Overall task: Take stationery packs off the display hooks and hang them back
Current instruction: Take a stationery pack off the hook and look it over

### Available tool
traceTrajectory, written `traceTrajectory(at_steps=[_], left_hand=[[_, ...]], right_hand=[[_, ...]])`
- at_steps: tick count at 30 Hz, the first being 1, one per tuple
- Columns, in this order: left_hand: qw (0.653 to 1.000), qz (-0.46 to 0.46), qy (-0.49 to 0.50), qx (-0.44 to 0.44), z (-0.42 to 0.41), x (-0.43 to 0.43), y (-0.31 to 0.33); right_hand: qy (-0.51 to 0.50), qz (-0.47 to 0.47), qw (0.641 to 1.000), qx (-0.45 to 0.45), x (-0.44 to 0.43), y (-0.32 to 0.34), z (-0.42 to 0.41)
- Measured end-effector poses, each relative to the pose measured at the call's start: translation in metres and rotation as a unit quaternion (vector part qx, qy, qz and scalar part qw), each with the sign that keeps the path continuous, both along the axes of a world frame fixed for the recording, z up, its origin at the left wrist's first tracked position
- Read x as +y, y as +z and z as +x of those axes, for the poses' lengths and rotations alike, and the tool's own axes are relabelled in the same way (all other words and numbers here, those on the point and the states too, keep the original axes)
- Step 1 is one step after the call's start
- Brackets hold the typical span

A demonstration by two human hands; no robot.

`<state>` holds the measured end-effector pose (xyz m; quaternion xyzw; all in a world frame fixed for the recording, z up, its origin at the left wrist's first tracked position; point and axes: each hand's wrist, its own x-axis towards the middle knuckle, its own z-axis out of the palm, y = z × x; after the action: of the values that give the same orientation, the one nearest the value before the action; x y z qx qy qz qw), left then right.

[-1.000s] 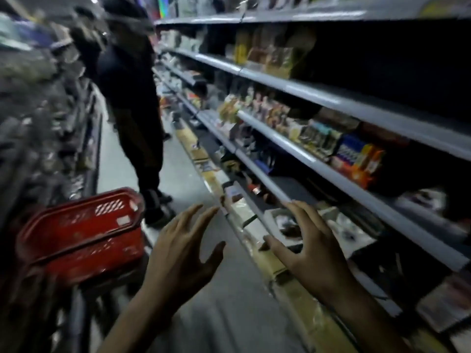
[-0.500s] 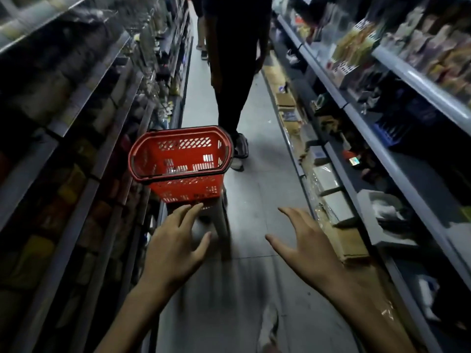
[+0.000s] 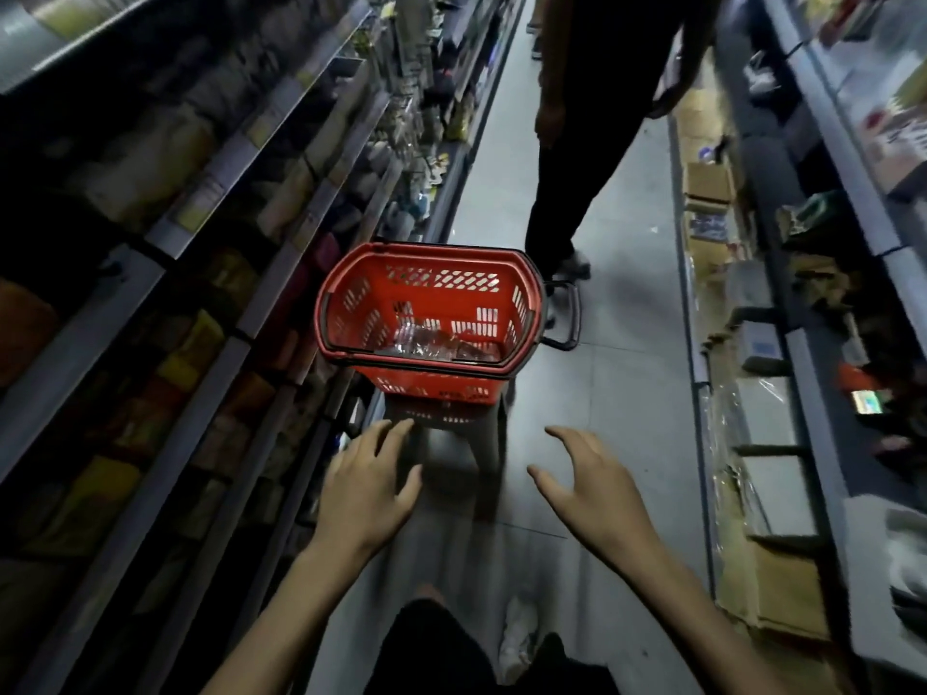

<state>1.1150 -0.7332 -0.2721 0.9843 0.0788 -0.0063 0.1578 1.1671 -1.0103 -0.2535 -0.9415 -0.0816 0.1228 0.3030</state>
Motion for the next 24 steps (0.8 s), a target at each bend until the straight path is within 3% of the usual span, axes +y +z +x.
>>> traceTrajectory(at_steps=[9, 15, 24], left_hand=[[0.999, 0.024, 0.035, 0.001, 0.100, 0.053, -0.038], [0.999, 0.044, -0.031, -0.002, 0.187, 0.114, -0.084], [0.988, 0.023, -0.100, 0.118, 0.278, 0.158, -0.129]], right_hand=[[0.064, -0.033, 0.997, 0.035, 0.055, -0.038, 0.117], [0.068, -0.074, 0.994, 0.051, 0.108, -0.065, 0.183], [0.051, -0.128, 0.983, 0.117, 0.163, -0.097, 0.281]])
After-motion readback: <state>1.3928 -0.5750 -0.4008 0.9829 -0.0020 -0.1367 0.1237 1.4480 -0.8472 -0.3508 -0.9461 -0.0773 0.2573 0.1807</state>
